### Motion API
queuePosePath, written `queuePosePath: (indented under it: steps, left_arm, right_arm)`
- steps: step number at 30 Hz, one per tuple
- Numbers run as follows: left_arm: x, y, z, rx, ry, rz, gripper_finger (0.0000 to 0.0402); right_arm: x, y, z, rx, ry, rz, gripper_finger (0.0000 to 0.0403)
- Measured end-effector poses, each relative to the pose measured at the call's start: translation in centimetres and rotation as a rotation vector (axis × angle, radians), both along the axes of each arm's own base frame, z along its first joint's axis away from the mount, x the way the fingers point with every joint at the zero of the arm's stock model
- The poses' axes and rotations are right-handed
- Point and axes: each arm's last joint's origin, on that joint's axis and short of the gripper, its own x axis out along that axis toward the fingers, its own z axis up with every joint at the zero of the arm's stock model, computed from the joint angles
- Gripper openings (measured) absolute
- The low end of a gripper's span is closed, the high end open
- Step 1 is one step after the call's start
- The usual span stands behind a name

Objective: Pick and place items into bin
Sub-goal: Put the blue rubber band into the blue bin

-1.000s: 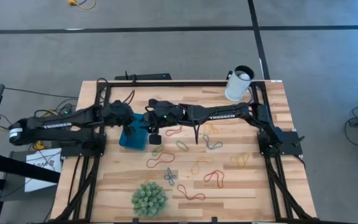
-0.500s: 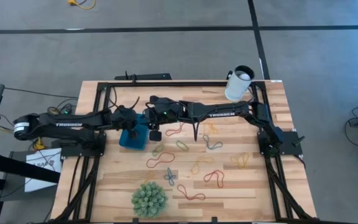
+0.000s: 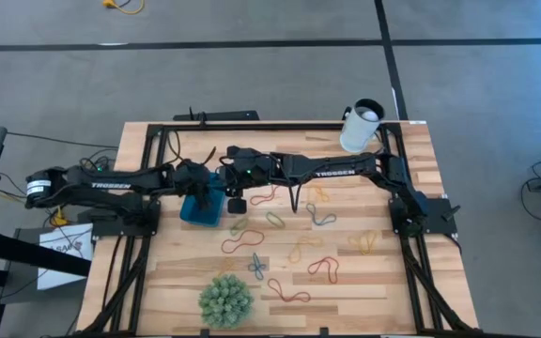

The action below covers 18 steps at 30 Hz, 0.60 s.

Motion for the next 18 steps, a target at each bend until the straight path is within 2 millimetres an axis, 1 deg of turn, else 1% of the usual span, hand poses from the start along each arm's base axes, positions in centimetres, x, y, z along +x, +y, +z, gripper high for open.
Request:
queuePosePath:
  steps: [3, 6, 10, 14, 18]
  left_arm:
    - [0.3, 0.1, 0.8, 0.005, 0.007, -0.012, 0.0112]
    - [0.4, 0.1, 1.9, -0.005, 0.061, -0.027, 0.0123]
    - [0.2, 0.1, 3.2, -0.022, 0.156, -0.04, 0.0128]
    - [0.6, 0.2, 4.6, -0.012, 0.152, -0.068, 0.0128]
    - [0.6, 0.2, 5.8, -0.002, 0.172, -0.086, 0.0128]
  right_arm:
    - [0.0, 0.0, 0.0, 0.0, 0.0, 0.0, 0.0108]
    - [0.0, -0.1, 0.0, -0.01, 0.0, 0.004, 0.0108]
    - [-0.9, -0.4, 0.7, -0.041, 0.054, 0.016, 0.0108]
    - [-3.0, -0.8, 2.2, -0.036, 0.163, 0.008, 0.0108]
    - [-6.8, -1.3, 5.1, 0.009, 0.299, -0.03, 0.0108]
